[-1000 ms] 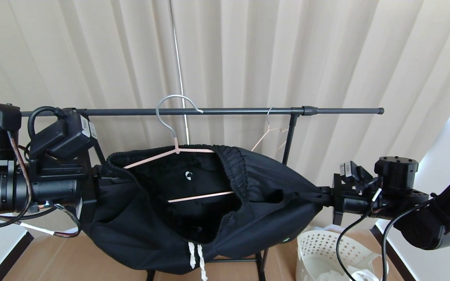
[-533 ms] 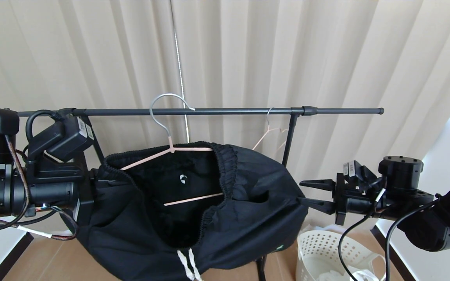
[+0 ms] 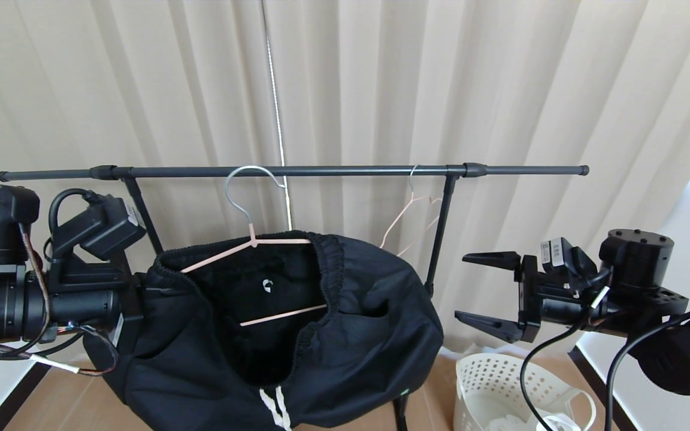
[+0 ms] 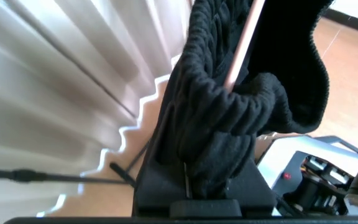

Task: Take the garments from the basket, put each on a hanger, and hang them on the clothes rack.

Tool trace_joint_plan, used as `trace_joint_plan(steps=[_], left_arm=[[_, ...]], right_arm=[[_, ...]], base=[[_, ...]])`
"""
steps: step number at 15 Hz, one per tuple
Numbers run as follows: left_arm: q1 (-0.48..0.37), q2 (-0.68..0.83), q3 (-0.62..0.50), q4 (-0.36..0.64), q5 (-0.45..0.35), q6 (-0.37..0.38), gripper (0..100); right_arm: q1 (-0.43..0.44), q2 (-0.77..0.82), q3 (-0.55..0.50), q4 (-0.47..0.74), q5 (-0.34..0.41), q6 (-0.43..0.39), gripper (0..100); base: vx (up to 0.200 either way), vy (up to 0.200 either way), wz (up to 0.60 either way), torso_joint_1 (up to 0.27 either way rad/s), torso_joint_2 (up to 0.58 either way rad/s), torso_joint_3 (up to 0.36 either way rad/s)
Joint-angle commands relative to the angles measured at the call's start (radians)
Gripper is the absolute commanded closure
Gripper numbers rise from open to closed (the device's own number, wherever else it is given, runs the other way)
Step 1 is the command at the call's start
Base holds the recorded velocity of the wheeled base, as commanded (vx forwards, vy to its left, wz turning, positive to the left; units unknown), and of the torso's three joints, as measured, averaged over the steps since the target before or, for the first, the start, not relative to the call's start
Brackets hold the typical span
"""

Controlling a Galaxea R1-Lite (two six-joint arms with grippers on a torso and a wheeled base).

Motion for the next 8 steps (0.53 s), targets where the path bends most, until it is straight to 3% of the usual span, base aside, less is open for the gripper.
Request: trace_joint_plan(steps=[1,3,4,5,8], left_arm=[[-0.003,0.057,0.016,-0.009,0.032,0.002,100],[-0.005,0.077,0.019,-0.029,0.048,0.002,100],[-0.006,0.132,0.041,-0.101,0.081,0.002,100],[-0.008,0.150,0.050,-0.125,0.100,0.002,100],[-0.023,0.225,0.091,-0.222,0.190,0.004,100]], right_arm=[[0.014,-0.041,0.001,0.001,-0.002,0.025,0],[0.018,-0.051,0.001,-0.001,-0.011,0.043,0],[0.056,-0.078,0.001,-0.002,-0.094,0.098,0],[0.068,-0.082,0.001,-0.002,-0.117,0.115,0],[0.082,-0.093,0.001,-0.002,-0.132,0.129,0]], base=[[0.000,0.000,0.00,0.000,0.00,0.000],[0.000,0.000,0.00,0.000,0.00,0.000],[0.000,0.000,0.00,0.000,0.00,0.000],[0.000,0.000,0.00,0.000,0.00,0.000],[0.000,0.000,0.00,0.000,0.00,0.000]])
